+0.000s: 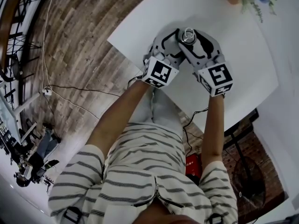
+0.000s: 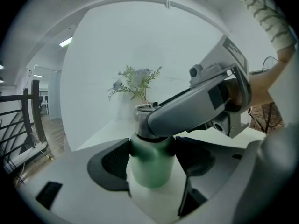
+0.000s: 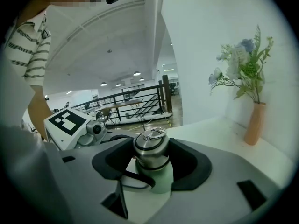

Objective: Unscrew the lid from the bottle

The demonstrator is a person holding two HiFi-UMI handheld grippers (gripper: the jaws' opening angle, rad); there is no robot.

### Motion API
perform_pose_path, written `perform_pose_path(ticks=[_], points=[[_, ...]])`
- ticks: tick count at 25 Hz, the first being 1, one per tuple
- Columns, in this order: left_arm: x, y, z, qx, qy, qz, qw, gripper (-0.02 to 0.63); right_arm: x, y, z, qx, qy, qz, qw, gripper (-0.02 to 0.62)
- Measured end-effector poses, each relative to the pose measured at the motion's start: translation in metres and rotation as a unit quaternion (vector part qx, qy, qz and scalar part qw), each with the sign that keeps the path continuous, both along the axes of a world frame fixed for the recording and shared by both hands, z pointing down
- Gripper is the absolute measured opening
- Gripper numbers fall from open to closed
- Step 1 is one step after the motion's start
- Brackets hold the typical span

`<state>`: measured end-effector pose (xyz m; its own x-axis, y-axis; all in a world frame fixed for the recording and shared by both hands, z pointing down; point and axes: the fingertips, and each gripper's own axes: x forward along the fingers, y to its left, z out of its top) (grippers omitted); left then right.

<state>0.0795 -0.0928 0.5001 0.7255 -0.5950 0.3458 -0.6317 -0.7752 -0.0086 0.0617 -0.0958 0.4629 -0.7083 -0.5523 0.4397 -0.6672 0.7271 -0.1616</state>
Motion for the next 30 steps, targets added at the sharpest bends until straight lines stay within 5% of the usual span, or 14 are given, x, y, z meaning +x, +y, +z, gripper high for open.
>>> perform_pose_path(ticks=[9, 19, 26, 30], points=[[0.001, -0.001, -0.001, 0.001, -0.007, 0.008, 0.9999, 0.305, -0.002, 0.004, 0.001, -0.013, 0.02, -0.16, 0.987, 0.256], [0.0, 0.0, -0.001, 0.002, -0.01, 0.015, 0.9998, 0.305, -0.006, 0.009, -0.003, -0.012, 0.018, -0.316, 0.949, 0.256], [0.003, -0.001, 0.001, 0.001, -0.013, 0.016, 0.9998, 0.305, -0.003, 0.01, 0.0, -0.021, 0.025, -0.366, 0.93, 0.256], [0.004, -0.001, 0.0, 0.0, -0.01, 0.014, 0.9999, 0.305, -0.003, 0.01, -0.002, -0.029, 0.031, -0.357, 0.933, 0.259]])
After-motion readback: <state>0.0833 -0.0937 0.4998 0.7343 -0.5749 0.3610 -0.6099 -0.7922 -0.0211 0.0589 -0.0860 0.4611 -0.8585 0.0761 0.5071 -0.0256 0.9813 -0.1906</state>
